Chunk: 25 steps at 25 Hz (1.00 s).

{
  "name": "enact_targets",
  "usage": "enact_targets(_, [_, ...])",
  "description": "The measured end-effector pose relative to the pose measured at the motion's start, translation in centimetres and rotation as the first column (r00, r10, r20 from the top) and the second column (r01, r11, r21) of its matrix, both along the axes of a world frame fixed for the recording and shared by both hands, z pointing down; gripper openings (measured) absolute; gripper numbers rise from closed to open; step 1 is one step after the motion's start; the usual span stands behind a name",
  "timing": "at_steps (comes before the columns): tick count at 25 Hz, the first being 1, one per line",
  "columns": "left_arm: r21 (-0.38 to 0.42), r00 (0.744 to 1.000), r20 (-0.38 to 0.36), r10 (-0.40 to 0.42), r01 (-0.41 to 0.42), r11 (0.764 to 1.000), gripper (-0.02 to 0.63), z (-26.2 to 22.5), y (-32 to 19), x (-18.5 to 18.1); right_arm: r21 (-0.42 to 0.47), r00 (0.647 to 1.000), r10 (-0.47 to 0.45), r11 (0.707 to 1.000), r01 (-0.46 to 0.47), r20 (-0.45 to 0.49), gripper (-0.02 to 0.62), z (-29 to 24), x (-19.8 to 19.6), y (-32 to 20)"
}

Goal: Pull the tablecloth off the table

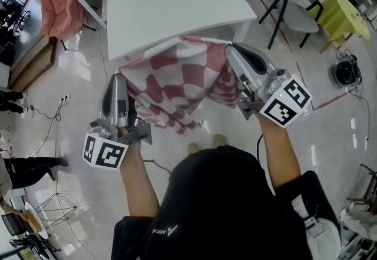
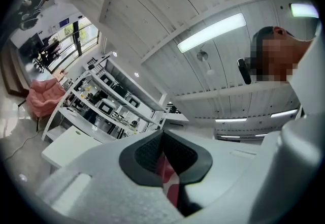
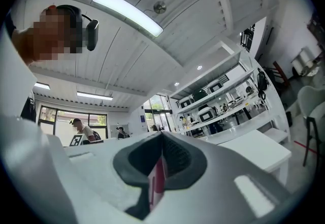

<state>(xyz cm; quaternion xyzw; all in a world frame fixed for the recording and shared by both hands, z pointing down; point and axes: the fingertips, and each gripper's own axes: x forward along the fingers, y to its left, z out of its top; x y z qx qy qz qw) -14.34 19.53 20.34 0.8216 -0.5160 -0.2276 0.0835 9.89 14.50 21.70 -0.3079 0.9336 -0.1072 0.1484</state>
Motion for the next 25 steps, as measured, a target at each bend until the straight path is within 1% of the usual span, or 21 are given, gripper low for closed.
enact_targets(7, [-0.007, 1.0, -0.003, 0.018, -0.018, 1.0, 0.011, 0.5, -0.6, 1.3, -0.017, 1.0, 0.005, 1.0, -0.006, -0.016, 0.003, 1.1, 0.9, -0.2])
enact_targets(25, [-0.016, 1.0, -0.01, 0.024, -0.024, 1.0, 0.011, 0.6, -0.6, 1.6, -0.03, 1.0, -0.015, 0.999, 0.014, -0.013, 0.003, 1.1, 0.8, -0.2])
